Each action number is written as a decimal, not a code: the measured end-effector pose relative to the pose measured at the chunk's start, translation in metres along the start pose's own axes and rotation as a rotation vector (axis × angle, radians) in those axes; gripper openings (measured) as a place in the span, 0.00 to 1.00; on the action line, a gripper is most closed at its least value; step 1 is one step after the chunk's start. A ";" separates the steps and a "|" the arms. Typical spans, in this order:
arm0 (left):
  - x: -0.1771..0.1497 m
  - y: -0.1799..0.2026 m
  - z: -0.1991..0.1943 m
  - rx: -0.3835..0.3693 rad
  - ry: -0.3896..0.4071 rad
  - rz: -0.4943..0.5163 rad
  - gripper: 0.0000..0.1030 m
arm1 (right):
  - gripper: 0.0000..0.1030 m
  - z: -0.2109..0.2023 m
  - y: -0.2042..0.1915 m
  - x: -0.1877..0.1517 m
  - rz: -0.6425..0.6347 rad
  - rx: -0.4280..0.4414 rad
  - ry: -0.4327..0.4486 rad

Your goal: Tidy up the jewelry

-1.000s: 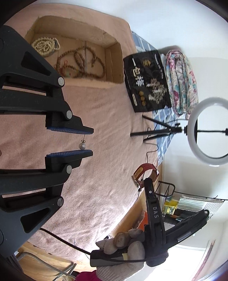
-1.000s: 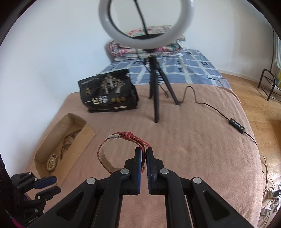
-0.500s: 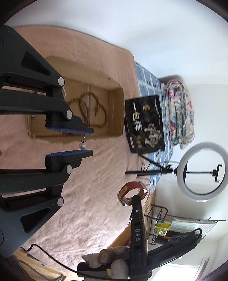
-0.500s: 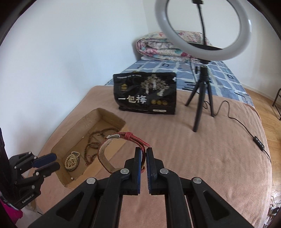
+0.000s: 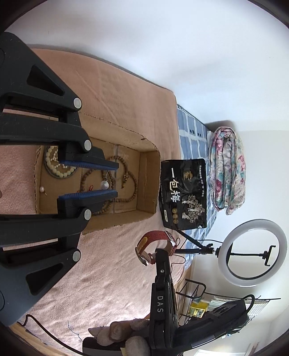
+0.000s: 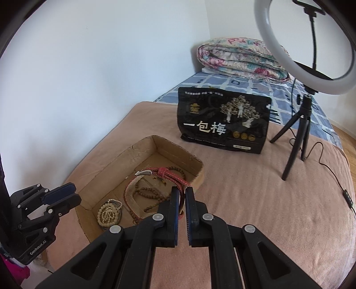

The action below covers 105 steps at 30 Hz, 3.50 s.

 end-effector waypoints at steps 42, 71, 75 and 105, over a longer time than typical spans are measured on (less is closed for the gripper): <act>-0.008 -0.032 0.015 0.076 -0.020 -0.091 0.66 | 0.58 0.050 -0.034 0.018 -0.056 -0.060 0.003; -0.002 0.001 -0.095 0.119 0.096 -0.020 0.66 | 0.78 -0.087 -0.049 -0.002 -0.064 -0.148 0.142; -0.006 0.005 -0.113 0.126 0.107 -0.021 0.68 | 0.85 -0.108 -0.052 -0.009 -0.058 -0.166 0.168; -0.026 0.018 -0.173 0.224 0.148 -0.030 0.98 | 1.00 -0.148 -0.059 -0.041 -0.027 -0.275 0.277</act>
Point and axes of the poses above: each gripper's, at about its wrist camera, not at the fingertips, and z roughly the way its jaws point, y to its right, x to its top, the point moved 8 cm from there along z, roughly the way its jaws point, and after that the axes turned 9 degrees about -z, right-handed, at the moved point
